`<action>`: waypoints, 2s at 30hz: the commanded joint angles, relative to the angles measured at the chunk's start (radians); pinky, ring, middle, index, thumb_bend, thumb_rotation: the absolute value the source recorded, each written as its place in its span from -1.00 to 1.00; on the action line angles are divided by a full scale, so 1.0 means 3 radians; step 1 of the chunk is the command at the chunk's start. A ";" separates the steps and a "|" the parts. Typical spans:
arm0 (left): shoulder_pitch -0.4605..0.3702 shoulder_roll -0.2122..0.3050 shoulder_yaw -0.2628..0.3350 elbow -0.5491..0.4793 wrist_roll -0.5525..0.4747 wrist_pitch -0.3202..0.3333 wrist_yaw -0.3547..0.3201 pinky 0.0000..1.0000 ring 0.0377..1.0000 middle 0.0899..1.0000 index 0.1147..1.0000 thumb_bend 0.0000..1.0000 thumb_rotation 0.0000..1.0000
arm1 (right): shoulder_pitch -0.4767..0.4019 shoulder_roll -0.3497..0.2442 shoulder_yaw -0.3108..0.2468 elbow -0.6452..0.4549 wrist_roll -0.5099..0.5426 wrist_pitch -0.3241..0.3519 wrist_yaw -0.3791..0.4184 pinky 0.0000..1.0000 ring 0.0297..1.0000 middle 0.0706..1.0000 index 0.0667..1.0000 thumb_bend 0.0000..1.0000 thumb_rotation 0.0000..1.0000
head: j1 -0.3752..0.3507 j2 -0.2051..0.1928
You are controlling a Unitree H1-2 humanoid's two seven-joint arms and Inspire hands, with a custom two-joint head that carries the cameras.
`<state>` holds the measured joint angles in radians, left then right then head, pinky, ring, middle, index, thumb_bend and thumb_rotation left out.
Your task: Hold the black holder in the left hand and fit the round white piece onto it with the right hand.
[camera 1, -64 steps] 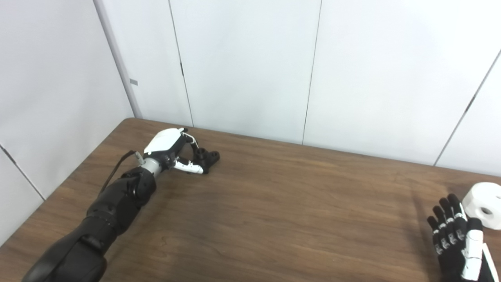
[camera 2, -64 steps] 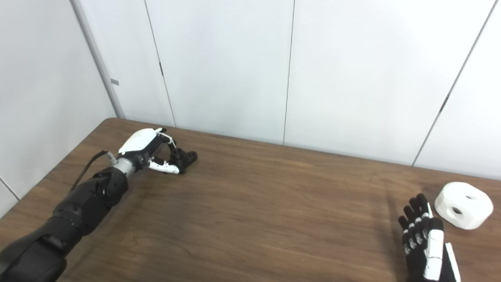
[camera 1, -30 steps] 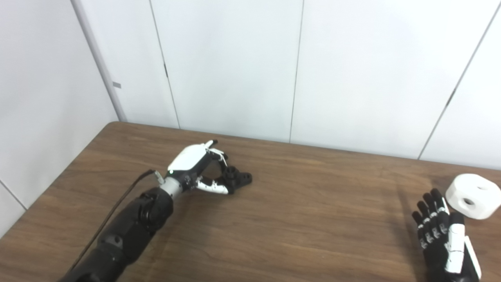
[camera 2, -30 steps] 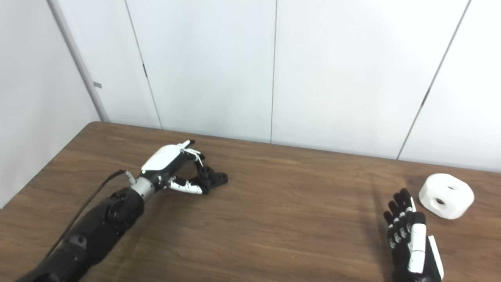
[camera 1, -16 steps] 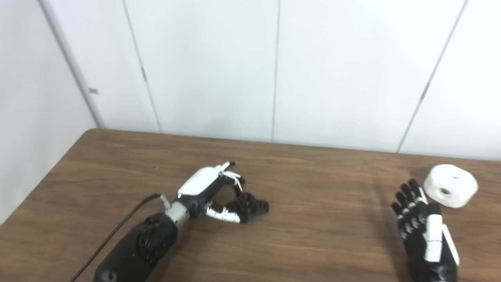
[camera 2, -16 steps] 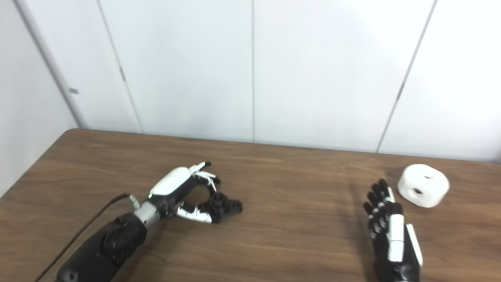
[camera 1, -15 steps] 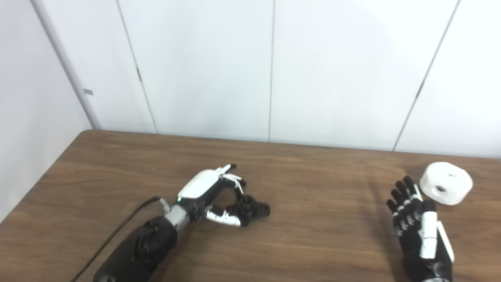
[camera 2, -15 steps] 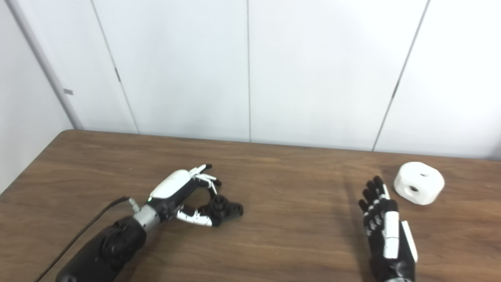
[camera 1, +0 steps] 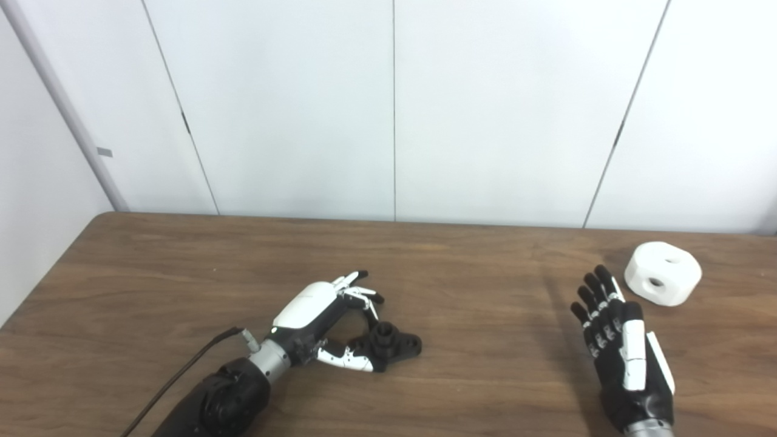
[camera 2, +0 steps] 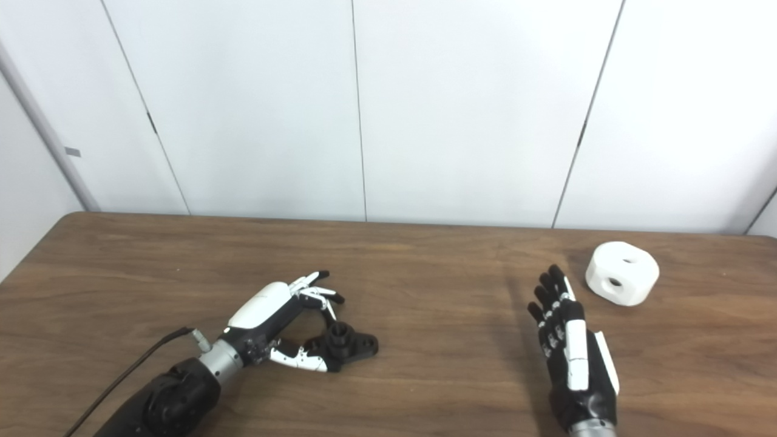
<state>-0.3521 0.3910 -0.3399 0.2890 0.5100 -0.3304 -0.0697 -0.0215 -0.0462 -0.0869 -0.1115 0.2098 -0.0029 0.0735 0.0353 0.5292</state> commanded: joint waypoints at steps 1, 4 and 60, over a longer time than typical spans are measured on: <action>-0.0008 -0.0022 -0.0067 -0.0057 0.0045 -0.0106 -0.0084 1.00 1.00 0.57 -0.17 0.05 -0.89 | -0.0066 0.0022 0.0008 -0.0111 -0.0006 -0.0084 -0.0007 0.90 0.94 0.94 0.91 0.09 0.91 | -0.0028 0.0005; -0.0009 -0.0032 -0.0084 -0.0038 0.0025 -0.0129 -0.0106 1.00 1.00 0.57 -0.17 0.05 -0.90 | -0.0061 0.0033 0.0022 -0.0120 -0.0014 -0.0075 -0.0008 0.90 0.95 0.95 0.92 0.08 0.93 | -0.0053 0.0006; -0.0004 0.0122 0.0106 0.0171 -0.0144 -0.0398 -0.0262 1.00 0.95 0.55 -0.17 0.04 -0.91 | -0.0953 -0.1418 -0.0531 0.0157 -0.2194 0.0282 -0.0634 0.66 0.79 0.73 0.50 0.56 -0.32 | -0.1208 -0.0188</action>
<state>-0.3505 0.3993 -0.3128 0.3403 0.4615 -0.4492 -0.1282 -0.2599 -0.4212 -0.2335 -0.0577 -0.4513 0.1325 -0.0857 -0.3267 0.4725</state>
